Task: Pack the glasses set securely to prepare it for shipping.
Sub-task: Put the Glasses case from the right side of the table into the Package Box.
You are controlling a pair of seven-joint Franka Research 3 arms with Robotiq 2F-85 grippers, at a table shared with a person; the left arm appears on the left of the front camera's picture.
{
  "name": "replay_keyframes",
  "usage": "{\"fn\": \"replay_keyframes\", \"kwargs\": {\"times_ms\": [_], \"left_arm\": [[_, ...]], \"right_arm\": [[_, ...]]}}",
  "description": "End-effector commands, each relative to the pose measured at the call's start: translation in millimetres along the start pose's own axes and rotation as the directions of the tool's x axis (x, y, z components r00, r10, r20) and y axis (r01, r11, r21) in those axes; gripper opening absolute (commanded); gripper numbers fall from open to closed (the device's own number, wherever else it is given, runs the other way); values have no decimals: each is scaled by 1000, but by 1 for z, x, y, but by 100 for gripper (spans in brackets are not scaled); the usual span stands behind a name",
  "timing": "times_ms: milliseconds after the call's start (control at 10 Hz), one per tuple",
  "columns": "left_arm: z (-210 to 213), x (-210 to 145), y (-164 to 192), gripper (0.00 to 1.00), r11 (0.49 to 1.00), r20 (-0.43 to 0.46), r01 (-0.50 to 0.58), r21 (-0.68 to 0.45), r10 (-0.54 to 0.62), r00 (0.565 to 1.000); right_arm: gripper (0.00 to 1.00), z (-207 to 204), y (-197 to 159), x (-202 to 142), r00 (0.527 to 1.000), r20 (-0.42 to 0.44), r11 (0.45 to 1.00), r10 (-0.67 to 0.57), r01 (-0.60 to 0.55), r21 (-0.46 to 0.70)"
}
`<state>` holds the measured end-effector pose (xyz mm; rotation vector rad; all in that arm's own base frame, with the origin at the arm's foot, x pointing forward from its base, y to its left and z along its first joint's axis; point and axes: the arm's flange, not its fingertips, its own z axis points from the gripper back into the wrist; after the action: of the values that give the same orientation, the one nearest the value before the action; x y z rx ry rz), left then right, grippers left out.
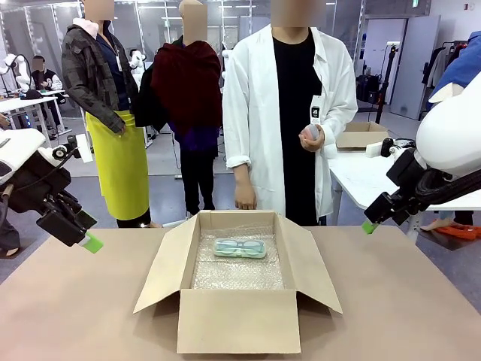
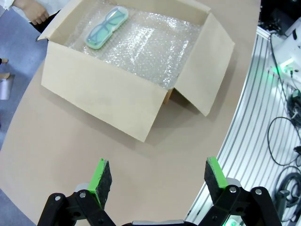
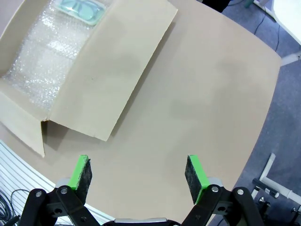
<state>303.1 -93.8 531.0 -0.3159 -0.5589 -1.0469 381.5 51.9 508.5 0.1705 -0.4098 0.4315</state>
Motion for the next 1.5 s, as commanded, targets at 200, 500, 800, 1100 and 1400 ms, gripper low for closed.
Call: {"fn": "replay_keyframes", "kwargs": {"times_ms": [200,500,800,1100,1400], "left_arm": [[1,-1,1,100,1000,17,13,-20,-13,1000],[1,-1,1,100,1000,17,13,-20,-13,1000],[1,-1,1,100,1000,17,13,-20,-13,1000],[1,-1,1,100,1000,17,13,-20,-13,1000],[1,-1,1,100,1000,17,13,-20,-13,1000]], "right_arm": [[100,2,-1,-1,1000,7,1000,23,-23,0],[100,2,-1,-1,1000,7,1000,23,-23,0],[100,2,-1,-1,1000,7,1000,23,-23,0],[100,2,-1,-1,1000,7,1000,23,-23,0],[100,2,-1,-1,1000,7,1000,23,-23,0]]}}
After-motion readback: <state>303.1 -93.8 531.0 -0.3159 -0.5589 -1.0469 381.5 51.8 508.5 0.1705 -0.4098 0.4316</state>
